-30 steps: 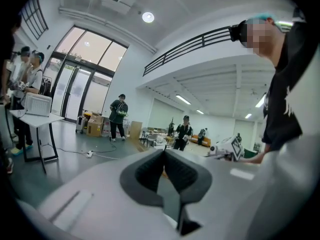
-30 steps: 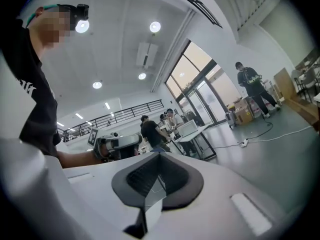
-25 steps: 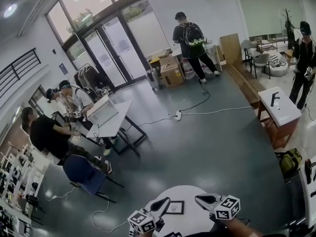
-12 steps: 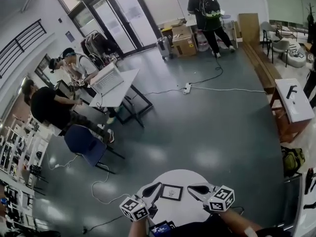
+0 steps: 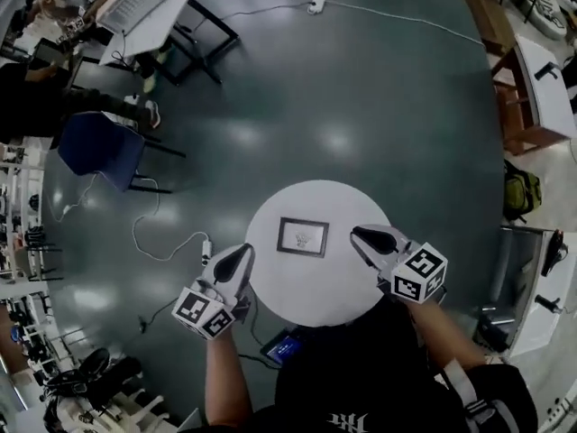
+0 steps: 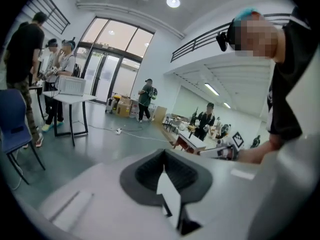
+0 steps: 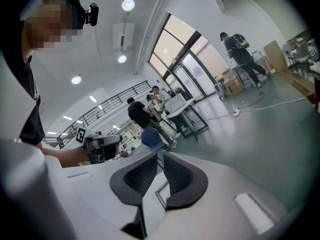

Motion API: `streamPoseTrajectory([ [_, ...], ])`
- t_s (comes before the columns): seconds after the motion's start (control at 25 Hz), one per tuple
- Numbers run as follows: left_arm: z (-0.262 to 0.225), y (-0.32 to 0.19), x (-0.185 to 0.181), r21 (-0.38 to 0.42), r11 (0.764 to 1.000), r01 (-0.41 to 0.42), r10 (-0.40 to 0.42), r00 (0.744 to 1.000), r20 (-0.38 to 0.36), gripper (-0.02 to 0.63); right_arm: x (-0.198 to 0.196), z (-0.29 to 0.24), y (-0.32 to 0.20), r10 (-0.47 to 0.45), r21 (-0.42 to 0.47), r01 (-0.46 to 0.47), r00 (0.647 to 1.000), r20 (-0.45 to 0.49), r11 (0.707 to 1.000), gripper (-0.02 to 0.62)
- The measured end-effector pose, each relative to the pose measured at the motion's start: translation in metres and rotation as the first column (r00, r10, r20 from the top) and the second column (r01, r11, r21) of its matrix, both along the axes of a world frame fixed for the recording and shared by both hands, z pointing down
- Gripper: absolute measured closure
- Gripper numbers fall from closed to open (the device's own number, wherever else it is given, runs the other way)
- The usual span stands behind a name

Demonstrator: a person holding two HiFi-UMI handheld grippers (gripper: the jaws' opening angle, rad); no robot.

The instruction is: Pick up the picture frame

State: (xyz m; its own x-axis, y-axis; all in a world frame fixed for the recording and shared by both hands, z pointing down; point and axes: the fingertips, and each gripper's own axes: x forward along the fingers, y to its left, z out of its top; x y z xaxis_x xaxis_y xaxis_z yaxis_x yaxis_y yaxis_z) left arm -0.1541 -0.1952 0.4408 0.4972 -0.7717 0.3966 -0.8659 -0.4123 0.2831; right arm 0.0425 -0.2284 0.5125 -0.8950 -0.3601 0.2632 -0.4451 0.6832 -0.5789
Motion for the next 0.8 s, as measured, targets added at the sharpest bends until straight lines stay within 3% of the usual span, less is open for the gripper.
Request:
streamPoseTrajectory([
  [0.12, 0.058, 0.005, -0.028, -0.09, 0.996, -0.027, 0.023, 0.999, -0.037, 0.584, -0.019, 0.042, 0.014, 0.039, -0.08, -0.044, 0.998, -0.055, 0.996, 0.546],
  [0.32, 0.138, 0.005, -0.041, -0.189, 0.976, -0.109, 0.097, 0.993, -0.068, 0.574, -0.042, 0.099, 0.033, 0.058, -0.172, -0.082, 0.989, -0.137, 0.982, 0.502],
  [0.44, 0.175, 0.003, -0.04, -0.219, 0.964, -0.149, 0.143, 0.989, -0.045, 0.555, -0.049, 0.128, 0.035, 0.084, -0.203, -0.114, 0.985, -0.151, 0.972, 0.472],
  [0.8, 0.272, -0.003, -0.05, -0.298, 0.947, -0.117, 0.134, 0.99, 0.037, 0.506, -0.065, 0.208, 0.048, 0.13, -0.275, -0.181, 0.972, -0.195, 0.944, 0.449],
])
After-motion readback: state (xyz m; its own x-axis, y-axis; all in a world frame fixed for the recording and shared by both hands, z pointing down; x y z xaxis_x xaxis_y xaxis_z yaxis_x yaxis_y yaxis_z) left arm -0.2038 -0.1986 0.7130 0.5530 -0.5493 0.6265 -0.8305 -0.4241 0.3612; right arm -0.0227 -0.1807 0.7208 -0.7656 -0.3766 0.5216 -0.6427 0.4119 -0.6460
